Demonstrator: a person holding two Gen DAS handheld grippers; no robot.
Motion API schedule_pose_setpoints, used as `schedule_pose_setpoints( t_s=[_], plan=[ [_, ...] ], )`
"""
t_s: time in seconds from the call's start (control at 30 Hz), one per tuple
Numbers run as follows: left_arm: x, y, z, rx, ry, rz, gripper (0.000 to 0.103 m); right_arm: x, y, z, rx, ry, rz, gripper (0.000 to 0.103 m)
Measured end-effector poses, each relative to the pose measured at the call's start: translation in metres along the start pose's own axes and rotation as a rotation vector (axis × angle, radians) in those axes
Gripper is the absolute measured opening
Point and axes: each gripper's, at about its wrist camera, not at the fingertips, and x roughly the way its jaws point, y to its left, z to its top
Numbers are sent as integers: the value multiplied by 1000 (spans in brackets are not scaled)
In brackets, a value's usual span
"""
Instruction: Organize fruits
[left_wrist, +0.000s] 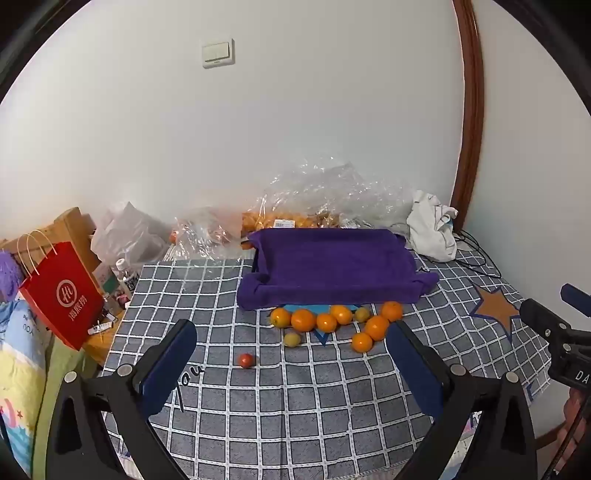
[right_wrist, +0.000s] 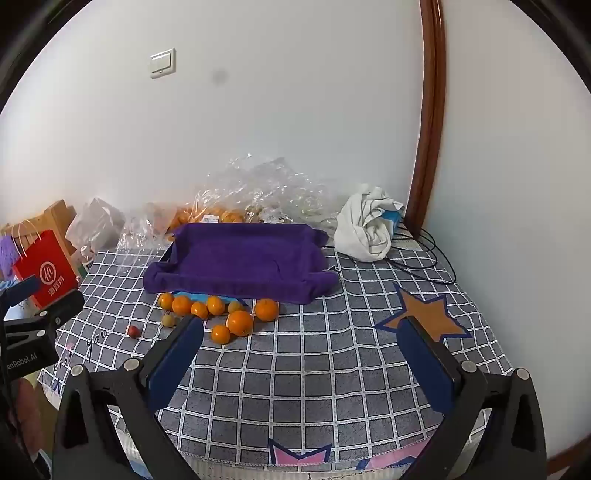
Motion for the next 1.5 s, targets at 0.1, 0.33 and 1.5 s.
schedule_pose_setpoints(
  t_s=[0.1, 0.33, 1.5],
  plan=[
    [3, 1, 1, -16, 13, -26, 103, -1, -1, 0, 4, -2, -2, 103],
    [-4, 3, 10, -21, -11, -23, 103, -1, -5, 1, 23, 2, 2, 103],
    [-12, 5, -1, -15, -27, -30, 103, -8, 0, -4, 14, -14, 15, 103]
  ],
)
